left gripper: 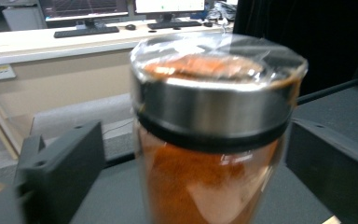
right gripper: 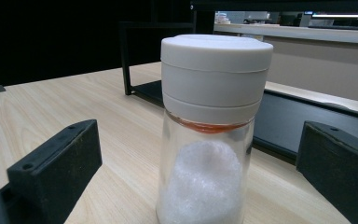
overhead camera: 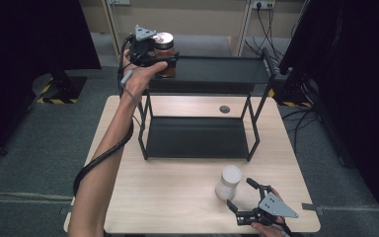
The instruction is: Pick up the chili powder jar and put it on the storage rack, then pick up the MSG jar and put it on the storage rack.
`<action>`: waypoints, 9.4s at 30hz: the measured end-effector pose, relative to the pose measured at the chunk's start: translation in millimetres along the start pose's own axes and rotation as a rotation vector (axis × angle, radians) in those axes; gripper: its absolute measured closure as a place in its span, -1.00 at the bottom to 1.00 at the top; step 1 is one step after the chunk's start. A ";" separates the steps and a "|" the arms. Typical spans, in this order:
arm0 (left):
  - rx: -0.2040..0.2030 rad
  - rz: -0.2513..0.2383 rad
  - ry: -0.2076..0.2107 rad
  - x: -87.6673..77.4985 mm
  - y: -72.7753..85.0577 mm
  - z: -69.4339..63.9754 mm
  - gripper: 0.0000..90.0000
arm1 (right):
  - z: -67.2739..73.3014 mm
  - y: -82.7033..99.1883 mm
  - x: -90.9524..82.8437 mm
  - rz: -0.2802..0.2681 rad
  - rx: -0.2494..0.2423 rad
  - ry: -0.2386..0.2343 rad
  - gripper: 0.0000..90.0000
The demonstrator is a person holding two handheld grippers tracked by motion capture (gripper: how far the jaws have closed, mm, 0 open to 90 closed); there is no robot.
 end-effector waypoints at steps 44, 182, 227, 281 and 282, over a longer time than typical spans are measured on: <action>0.022 -0.057 0.209 -72.3 74.1 -0.4 -0.96 | 0.7 0.1 0.0 -0.003 -0.001 -0.001 -1.00; 0.071 -0.048 0.374 -141.3 355.5 35.6 -0.92 | -0.2 2.3 -0.6 -0.023 0.013 0.005 -0.99; 0.055 -0.051 0.355 -142.1 358.7 39.0 -0.91 | -1.6 -2.4 14.4 -0.005 0.016 0.033 -0.97; 0.051 -0.037 0.357 -139.9 363.1 40.0 -0.89 | -23.1 -45.1 32.9 -0.009 0.013 -0.033 -0.22; 0.051 -0.037 0.357 -139.9 363.0 40.1 -0.89 | -24.4 -47.0 33.8 -0.012 0.011 -0.034 -0.22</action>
Point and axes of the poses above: each handheld gripper's, and its own axes: x roughly forward along the jaws, y roughly out of its underside, z roughly to its left, the point moved 2 cm from there along x, roughly forward along the jaws, and after that the axes turned 14 degrees about -x, right-handed, at the moved point
